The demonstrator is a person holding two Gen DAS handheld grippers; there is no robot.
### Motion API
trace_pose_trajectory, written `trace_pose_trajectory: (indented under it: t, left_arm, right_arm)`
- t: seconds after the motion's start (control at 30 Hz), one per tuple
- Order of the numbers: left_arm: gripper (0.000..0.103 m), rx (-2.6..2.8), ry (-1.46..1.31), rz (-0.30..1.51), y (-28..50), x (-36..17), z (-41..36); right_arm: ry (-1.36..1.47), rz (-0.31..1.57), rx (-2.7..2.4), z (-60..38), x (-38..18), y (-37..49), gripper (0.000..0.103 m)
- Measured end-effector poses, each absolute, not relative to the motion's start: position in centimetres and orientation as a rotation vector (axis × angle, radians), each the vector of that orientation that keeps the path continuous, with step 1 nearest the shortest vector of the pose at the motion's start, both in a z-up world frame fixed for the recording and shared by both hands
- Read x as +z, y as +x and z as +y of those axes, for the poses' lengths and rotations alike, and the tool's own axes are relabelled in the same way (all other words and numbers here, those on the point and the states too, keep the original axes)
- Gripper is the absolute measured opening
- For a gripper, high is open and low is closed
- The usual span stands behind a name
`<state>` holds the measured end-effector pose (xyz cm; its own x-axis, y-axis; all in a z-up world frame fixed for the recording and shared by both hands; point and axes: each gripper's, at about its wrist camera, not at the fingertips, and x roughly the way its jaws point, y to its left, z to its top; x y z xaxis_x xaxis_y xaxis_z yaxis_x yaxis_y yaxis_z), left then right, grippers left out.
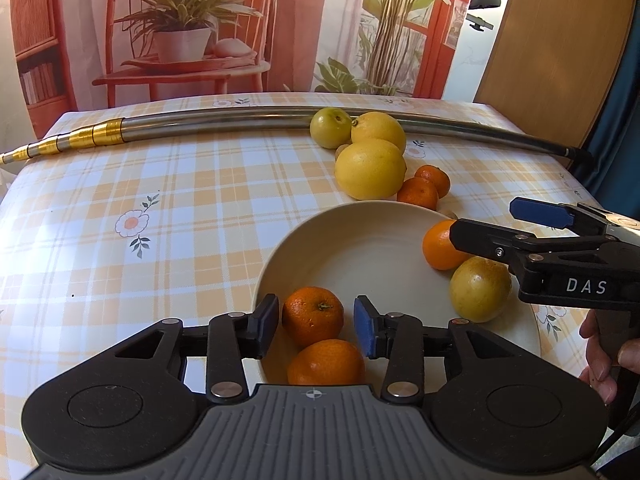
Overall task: Organize fruits
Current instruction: 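Open the left tool over the plate while the right tool releases its tangerine, then withdraw both open tools from the plate toward the remaining fruit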
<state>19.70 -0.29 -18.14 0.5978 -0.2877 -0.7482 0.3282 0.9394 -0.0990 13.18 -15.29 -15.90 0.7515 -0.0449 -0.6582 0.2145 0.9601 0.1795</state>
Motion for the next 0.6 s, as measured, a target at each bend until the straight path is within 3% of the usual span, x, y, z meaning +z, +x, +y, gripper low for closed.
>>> trace_pose_trajectory:
  t: [0.07, 0.27, 0.33, 0.6]
  left_arm:
    - [0.045, -0.355, 0.058, 0.853, 19.6, -18.0, -0.3]
    - [0.053, -0.360, 0.081, 0.808, 19.3, -17.0, -0.4]
    - [0.066, -0.353, 0.107, 0.787, 19.3, -16.5, -0.5]
    - [0.097, -0.324, 0.033, 0.749, 21.4, -13.3, 1.5]
  right_arm:
    - [0.256, 0.719, -0.140, -15.5, -15.8, 13.3, 0.102]
    - [0.267, 0.724, -0.201, -16.9, -15.0, 13.3, 0.103]
    - [0.263, 0.723, -0.232, -17.6, -14.7, 13.3, 0.103]
    - [0.411, 0.685, -0.271, -21.8, -12.6, 13.6, 0.103]
